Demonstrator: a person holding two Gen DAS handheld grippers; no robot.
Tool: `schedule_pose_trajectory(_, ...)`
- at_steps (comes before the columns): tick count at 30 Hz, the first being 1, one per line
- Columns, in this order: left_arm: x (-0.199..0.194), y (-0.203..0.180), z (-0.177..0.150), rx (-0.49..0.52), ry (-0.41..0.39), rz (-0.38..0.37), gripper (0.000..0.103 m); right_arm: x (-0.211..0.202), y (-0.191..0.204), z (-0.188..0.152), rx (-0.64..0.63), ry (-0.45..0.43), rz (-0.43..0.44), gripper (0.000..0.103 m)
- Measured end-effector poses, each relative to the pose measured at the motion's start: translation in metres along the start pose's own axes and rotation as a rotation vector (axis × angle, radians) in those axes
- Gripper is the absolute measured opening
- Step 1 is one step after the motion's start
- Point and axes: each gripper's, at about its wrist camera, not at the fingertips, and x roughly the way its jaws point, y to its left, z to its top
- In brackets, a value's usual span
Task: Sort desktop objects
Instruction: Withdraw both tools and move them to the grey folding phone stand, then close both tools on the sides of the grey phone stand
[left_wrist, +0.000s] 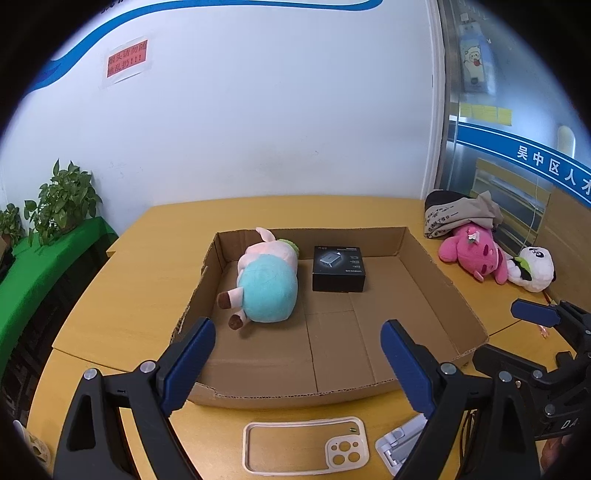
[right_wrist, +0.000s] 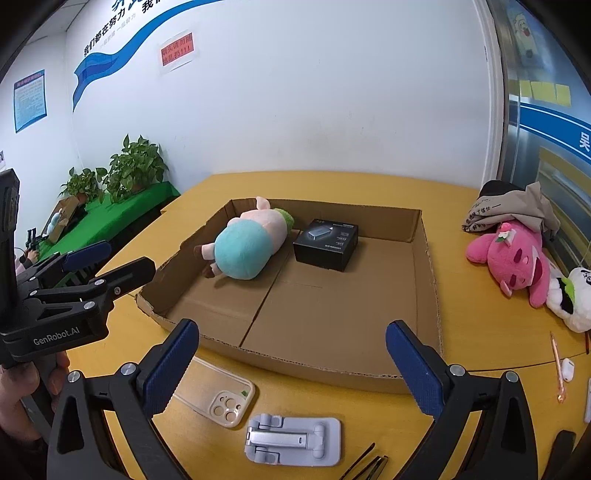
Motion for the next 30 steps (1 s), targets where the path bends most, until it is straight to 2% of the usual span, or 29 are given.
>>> schedule_pose_trajectory(8,0.007,0.0,-0.027,-0.001,0.077,-0.086,0.091,0.004,-0.021,-0.038,0.01,0.055,0.026,0.103)
schedule_pose_trajectory(10,0.017,-0.005,-0.04,-0.003,0.124,-0.128,0.091,0.011,-0.033,-0.052,0.019,0.098,-0.001,0.103)
schedule_pose_trajectory(13,0.029,-0.019,-0.059,-0.017,0.196,-0.207,0.091,0.021,-0.049,-0.069,0.033,0.174,0.007,0.103)
schedule_pose_trajectory(16,0.038,-0.037,-0.078,-0.001,0.262,-0.281,0.091,0.025,-0.051,-0.082,-0.01,0.214,0.01,0.103)
schedule_pose_trajectory(22,0.046,-0.059,-0.11,0.024,0.349,-0.337,0.091,0.032,-0.037,-0.1,-0.106,0.261,0.063,0.102)
schedule_pose_trajectory(27,0.056,-0.062,-0.127,0.0,0.403,-0.369,0.091,0.042,-0.031,-0.11,-0.145,0.301,0.063,0.096)
schedule_pose_trajectory(30,0.062,-0.064,-0.132,0.002,0.413,-0.393,0.089,0.046,-0.027,-0.113,-0.156,0.317,0.083,0.086)
